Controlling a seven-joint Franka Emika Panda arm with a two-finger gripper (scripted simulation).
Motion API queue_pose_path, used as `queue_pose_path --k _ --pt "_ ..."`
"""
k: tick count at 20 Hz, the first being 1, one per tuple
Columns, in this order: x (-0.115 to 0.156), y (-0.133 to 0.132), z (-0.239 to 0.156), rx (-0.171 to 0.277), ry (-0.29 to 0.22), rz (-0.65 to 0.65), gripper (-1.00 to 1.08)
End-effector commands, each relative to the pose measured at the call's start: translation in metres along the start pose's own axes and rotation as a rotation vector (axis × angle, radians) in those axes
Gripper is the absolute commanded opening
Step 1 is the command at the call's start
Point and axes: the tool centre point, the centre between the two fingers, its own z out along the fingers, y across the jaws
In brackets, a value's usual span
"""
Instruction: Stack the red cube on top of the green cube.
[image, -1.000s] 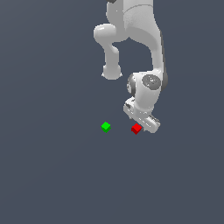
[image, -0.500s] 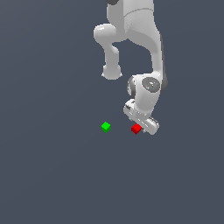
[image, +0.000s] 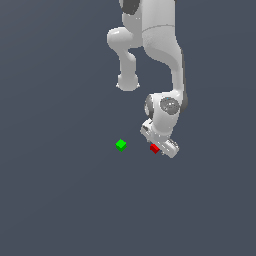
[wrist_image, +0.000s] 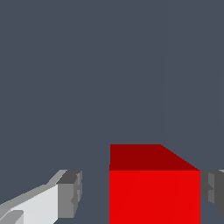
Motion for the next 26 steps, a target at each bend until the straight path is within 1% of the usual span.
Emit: queue_pose_path --k 1,2,16,21,26 --pt "0.0 -0.001 0.002 0.001 0.001 0.0 1.0" --pt "0.0 -0.001 0.002 0.001 0.001 0.0 -1.0" --pt "0.0 -0.001 -0.003 0.001 0.001 0.0 -1.0" --pt "0.0 0.0 -0.023 0.002 0.0 0.0 -1.0" --pt "0.0 0.001 -0.057 0.002 0.0 0.0 -1.0"
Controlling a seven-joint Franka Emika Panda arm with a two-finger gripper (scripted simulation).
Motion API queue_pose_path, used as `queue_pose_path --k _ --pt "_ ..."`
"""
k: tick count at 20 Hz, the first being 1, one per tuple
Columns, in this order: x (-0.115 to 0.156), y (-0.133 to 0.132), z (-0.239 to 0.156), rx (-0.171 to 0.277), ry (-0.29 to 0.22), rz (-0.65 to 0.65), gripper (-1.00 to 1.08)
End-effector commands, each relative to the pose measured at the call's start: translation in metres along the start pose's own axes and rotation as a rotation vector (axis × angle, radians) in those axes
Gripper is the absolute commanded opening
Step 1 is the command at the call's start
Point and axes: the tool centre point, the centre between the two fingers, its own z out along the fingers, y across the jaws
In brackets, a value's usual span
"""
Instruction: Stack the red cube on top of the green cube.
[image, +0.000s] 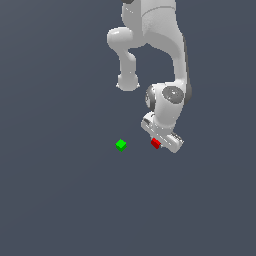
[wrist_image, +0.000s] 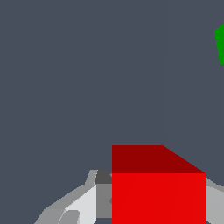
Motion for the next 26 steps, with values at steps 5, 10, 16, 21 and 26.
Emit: queue_pose_path --k 5,10,16,21,26 --pt "0.0 0.0 -0.04 0.001 0.001 0.0 -1.0" --pt "0.001 -0.001 -0.052 0.001 0.001 0.0 -1.0" --pt "0.005 0.004 -0.049 0.002 0.001 0.0 -1.0" --pt "0.021 0.022 -0.041 0.002 0.001 0.0 -1.0" --pt "0.05 0.052 -0.028 0.001 0.002 0.0 -1.0"
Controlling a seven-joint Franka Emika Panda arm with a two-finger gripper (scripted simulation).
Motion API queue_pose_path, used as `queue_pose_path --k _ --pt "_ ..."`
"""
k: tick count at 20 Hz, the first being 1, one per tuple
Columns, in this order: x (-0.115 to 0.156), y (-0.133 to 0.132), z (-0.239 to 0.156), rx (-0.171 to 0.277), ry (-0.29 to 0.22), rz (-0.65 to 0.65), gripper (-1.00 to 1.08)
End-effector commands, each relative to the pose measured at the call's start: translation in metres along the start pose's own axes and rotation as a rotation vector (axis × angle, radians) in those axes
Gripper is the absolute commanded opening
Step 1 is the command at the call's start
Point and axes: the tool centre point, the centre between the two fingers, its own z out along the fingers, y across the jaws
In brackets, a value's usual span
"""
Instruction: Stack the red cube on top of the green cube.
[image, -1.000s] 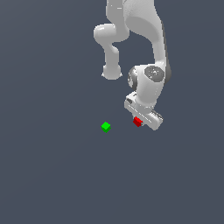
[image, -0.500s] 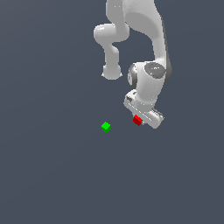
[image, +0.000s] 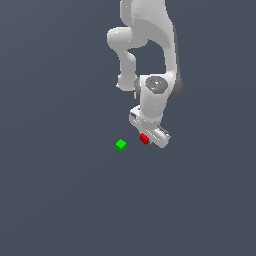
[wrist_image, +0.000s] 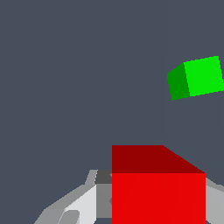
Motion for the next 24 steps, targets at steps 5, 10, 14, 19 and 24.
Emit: queue_pose_path --k 5,10,14,19,24 --pt "0.045 0.046 0.02 0.0 0.001 0.001 -1.0" --pt "0.071 0.071 0.031 -0.001 0.0 0.001 -1.0" --pt "0.083 0.082 0.036 -0.001 0.0 0.001 -1.0" --pt "0.087 0.085 0.038 0.0 0.0 0.001 1.0" --pt "0.087 0.085 0.038 0.0 0.0 0.001 1.0"
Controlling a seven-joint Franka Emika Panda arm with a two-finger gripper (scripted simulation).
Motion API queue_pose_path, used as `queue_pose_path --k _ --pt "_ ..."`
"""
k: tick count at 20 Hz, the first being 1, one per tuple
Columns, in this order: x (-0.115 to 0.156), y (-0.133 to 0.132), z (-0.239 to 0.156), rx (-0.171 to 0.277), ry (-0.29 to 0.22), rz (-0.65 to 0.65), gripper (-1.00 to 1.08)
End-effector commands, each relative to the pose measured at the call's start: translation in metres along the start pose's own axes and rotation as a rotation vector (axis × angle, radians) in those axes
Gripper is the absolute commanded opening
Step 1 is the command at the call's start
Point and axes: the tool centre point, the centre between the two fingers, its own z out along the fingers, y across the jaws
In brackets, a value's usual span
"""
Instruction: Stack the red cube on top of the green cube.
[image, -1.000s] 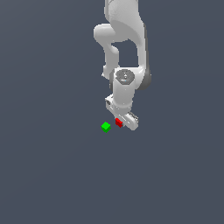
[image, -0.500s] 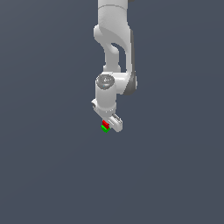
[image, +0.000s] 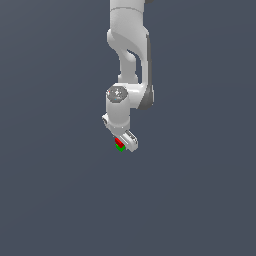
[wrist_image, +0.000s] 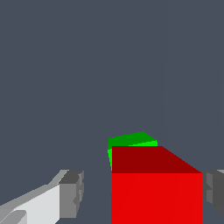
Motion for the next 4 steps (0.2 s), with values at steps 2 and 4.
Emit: queue_pose_path --k 2,4 --pt "0.0 -0.0001 0.0 0.0 0.0 0.0 1.0" --pt "0.0 -0.0001 0.0 0.0 0.0 0.0 1.0"
